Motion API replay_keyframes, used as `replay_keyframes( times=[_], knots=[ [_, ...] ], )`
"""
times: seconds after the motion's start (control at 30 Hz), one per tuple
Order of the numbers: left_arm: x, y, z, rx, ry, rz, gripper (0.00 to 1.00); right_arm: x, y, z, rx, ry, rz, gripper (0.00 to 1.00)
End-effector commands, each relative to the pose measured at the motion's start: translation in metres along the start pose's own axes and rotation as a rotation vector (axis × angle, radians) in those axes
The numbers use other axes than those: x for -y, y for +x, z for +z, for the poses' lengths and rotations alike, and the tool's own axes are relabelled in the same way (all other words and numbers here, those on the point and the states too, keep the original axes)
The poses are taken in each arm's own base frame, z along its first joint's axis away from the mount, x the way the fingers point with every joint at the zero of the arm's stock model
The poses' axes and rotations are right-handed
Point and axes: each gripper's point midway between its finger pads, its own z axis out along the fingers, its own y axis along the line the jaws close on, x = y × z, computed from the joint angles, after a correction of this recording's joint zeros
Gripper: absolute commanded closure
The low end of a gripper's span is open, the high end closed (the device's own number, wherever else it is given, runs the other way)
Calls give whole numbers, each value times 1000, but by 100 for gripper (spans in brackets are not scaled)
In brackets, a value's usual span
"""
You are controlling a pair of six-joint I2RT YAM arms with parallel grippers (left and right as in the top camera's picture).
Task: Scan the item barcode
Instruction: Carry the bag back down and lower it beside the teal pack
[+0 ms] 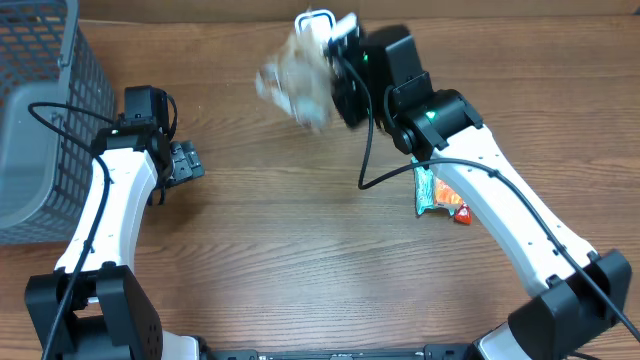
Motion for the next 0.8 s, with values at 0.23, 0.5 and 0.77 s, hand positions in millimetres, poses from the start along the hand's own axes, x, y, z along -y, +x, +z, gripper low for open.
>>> replay_keyframes(
  times=[0.23,0.5,0.77],
  knots=[
    [0,-7,-5,23,-3,0,0,4,141,34,-396,-71,100,96],
    [0,-7,-5,23,-3,0,0,29,170,58,-412,72,65,67],
    [0,-7,-5,23,-3,0,0,49,158,60,-360,190,103,27]
  ],
)
